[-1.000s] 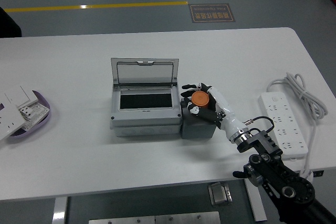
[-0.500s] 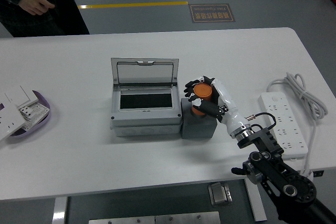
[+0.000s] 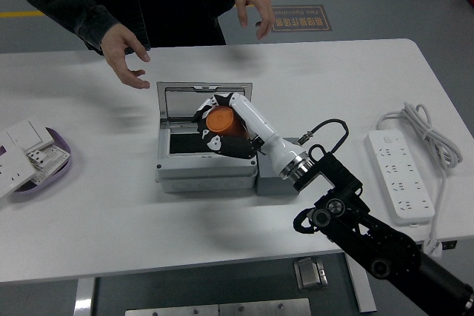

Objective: Pick up the cylinder from the cube,place it in the box,flap close box

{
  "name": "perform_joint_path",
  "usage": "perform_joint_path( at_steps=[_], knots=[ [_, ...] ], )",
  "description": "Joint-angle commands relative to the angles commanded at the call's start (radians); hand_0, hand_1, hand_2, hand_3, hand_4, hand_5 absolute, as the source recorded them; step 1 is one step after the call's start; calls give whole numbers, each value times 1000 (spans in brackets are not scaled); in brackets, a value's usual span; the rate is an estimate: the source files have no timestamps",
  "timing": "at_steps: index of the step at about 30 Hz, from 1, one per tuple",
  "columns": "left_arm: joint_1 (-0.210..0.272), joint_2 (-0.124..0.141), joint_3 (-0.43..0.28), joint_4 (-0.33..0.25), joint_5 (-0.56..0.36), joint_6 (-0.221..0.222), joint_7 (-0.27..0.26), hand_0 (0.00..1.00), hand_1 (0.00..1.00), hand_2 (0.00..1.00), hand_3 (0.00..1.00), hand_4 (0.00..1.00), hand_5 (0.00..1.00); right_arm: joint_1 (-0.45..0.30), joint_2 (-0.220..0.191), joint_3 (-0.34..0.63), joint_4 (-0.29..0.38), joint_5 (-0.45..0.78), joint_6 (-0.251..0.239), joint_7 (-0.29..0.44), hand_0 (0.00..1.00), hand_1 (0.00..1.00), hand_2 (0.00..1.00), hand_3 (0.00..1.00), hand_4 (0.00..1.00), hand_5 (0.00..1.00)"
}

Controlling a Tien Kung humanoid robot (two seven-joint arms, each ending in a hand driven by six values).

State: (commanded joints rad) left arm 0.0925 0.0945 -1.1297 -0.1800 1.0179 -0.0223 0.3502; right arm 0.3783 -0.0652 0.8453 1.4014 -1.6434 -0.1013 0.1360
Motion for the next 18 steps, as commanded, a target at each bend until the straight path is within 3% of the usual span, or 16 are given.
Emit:
perform_joint_path(
  at_steps=[8,9,10,15,16,18],
  knots=[
    [4,3,-2,0,4,0,5,632,632,606,648,720,239,102,16,-91,26,-292,166,-234,2,169,312,248,2,2],
    [4,4,-1,0,3,0,5,632,632,606,648,720,239,110,17,-98,25,-321,180,-258,2,169,312,248,2,2],
    [3,4,-1,0,3,0,5,632,632,606,649,720,240,120,19,-106,24,-352,194,-285,34,212,369,345,2,2],
    [2,5,-1,0,5,0,6,632,632,606,649,720,240,148,21,-123,9,-469,223,-377,34,212,369,345,2,2],
    [1,5,-2,0,6,0,6,632,633,605,648,721,241,152,22,-125,2,-493,224,-389,263,374,465,463,114,2],
    [1,6,-2,0,6,0,6,632,633,605,648,721,241,157,24,-126,-8,-518,222,-398,263,374,465,463,114,2]
  ],
)
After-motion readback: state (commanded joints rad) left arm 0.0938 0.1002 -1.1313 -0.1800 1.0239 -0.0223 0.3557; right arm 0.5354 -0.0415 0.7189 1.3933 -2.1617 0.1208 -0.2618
